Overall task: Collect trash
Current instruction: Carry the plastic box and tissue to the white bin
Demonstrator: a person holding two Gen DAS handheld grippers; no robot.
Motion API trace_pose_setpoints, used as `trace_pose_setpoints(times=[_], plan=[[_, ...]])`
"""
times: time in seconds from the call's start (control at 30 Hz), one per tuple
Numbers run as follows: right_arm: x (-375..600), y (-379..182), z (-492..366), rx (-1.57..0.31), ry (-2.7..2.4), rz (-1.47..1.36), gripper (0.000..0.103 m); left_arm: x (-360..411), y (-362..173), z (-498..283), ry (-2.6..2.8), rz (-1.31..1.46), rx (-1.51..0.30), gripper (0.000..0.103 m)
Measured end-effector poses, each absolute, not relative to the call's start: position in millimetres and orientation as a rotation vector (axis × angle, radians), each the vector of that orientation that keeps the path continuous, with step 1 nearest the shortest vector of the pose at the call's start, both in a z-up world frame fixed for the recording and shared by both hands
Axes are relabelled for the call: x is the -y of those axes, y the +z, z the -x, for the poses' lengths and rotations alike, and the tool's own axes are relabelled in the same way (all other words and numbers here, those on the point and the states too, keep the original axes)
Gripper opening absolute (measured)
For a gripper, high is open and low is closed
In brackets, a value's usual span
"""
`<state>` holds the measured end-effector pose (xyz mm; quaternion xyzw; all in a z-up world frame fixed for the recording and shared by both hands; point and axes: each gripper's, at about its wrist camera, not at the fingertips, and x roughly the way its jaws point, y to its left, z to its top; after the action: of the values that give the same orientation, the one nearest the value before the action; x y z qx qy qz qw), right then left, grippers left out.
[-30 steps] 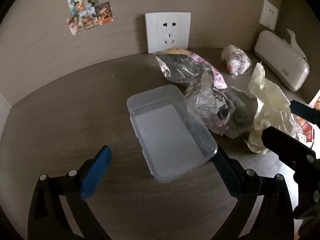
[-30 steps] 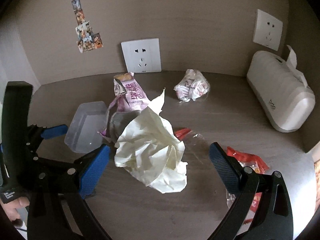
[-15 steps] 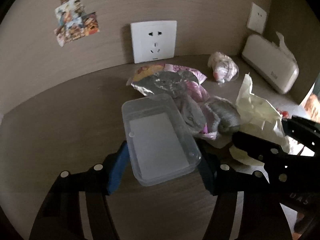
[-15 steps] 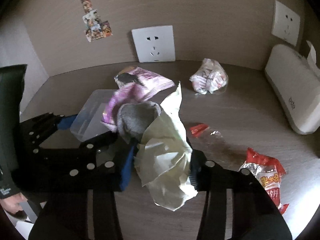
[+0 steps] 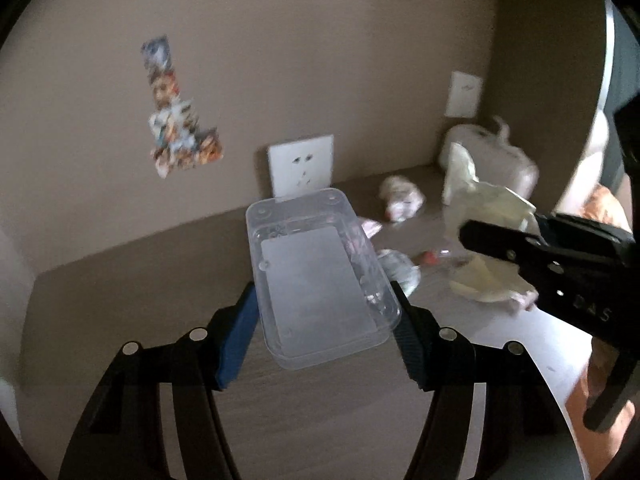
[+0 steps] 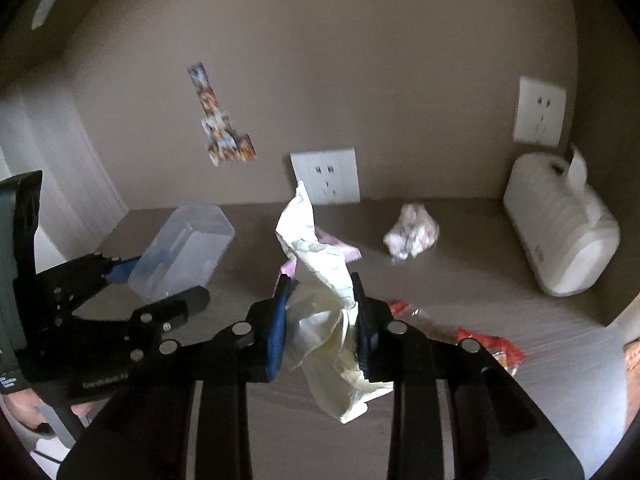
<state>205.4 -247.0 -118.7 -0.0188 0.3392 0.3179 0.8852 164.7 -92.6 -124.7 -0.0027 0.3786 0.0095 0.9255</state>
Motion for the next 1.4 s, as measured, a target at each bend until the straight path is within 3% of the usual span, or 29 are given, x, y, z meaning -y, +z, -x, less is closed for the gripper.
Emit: trace_pose_setpoints(times=[0.4, 0.77, 1.07, 1.4], plan=[[275, -79, -128, -0.630, 0.353, -0.030, 0.030, 130, -102, -137, -0.365, -0.115, -0.732, 0.062], [338, -98, -35, -0.668, -0.036, -0.160, 0.030, 204, -117, -91, -0.779, -0.236, -0.749, 0.062], [409, -152, 24, -0.754, -0.183, -0.260, 0.030, 293, -161, -43, -0.918, -0.303, -0.818, 0.062], [489, -277, 43, -0.905, -0.174, -0.340, 0.030, 391, -292, -15, -0.945, -0.384, -0.970, 0.062]])
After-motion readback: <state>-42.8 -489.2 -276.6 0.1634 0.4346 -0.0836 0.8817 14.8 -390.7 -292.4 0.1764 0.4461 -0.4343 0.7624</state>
